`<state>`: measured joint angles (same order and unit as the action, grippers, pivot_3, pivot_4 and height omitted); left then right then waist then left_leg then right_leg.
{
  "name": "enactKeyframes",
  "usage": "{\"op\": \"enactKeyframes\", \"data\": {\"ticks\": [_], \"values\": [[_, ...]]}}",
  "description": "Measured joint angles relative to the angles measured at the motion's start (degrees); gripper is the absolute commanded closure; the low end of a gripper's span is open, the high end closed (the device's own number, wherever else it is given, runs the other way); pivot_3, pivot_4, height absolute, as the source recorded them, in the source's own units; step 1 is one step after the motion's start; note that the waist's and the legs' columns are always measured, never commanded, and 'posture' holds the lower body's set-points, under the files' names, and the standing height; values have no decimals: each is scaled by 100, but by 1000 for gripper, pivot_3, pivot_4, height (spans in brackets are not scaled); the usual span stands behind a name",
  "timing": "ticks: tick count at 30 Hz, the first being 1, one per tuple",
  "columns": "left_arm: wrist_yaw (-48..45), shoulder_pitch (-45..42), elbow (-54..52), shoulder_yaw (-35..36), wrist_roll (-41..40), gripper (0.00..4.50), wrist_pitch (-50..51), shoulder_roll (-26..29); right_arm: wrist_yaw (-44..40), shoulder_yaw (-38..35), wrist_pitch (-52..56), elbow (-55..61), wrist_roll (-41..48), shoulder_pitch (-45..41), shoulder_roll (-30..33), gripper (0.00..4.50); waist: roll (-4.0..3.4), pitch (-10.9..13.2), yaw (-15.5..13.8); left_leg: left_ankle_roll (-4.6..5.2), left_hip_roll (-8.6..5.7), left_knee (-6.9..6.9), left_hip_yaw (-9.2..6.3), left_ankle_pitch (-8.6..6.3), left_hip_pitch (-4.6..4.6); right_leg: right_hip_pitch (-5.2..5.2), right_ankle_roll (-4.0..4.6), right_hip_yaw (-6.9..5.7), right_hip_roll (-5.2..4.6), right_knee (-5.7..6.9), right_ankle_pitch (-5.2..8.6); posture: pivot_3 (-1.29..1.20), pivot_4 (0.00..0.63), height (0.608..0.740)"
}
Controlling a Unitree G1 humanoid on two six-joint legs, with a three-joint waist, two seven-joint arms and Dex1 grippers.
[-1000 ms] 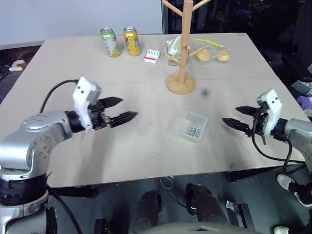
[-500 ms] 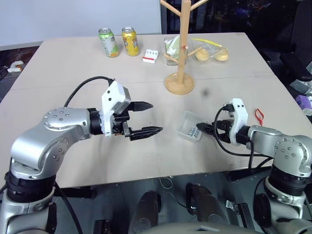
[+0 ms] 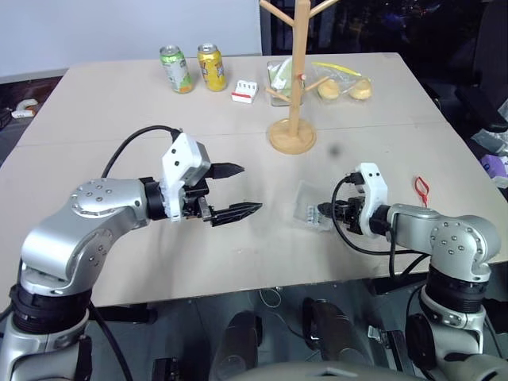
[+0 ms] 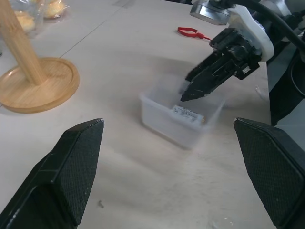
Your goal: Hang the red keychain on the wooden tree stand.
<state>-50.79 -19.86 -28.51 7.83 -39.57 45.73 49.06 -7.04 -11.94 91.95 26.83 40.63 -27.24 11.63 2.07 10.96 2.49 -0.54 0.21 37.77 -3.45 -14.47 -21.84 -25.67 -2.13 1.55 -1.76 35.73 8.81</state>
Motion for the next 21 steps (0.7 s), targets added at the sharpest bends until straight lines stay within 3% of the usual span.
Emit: {"op": "enactKeyframes", "data": {"ticks": [7, 11, 15, 21], "values": [[97, 1, 1, -10, 9, 0, -14, -61, -269, 470, -509, 12, -205, 9, 444, 4366, 0, 0, -5, 0, -1, 0, 0, 0, -1, 0, 10, 0, -1, -3, 6, 0, 150, 740], [110, -11, 10, -16, 10, 0, -25, -94, -594, 822, -1193, -165, -464, -57, 1006, 4366, 0, 0, -3, 0, -1, 0, 2, 0, -1, 0, 10, 0, -1, -4, 6, 0, 150, 740], [285, -303, 143, -114, 7, 0, -17, -307, -774, 878, -2035, -1030, -936, -767, 1370, 4366, 0, 1, -1, 0, -1, 1, 3, 0, 0, 0, 10, 1, 1, -4, 6, 0, 150, 740], [763, -955, 577, -118, -3, 0, 16, -820, -1051, 943, -3622, -3428, -1799, -2007, 1539, 4366, 1, 0, 7, 1, -2, -12, 4, 0, -4, 0, -11, 4, 2, -20, -8, 0, 150, 740]]}}
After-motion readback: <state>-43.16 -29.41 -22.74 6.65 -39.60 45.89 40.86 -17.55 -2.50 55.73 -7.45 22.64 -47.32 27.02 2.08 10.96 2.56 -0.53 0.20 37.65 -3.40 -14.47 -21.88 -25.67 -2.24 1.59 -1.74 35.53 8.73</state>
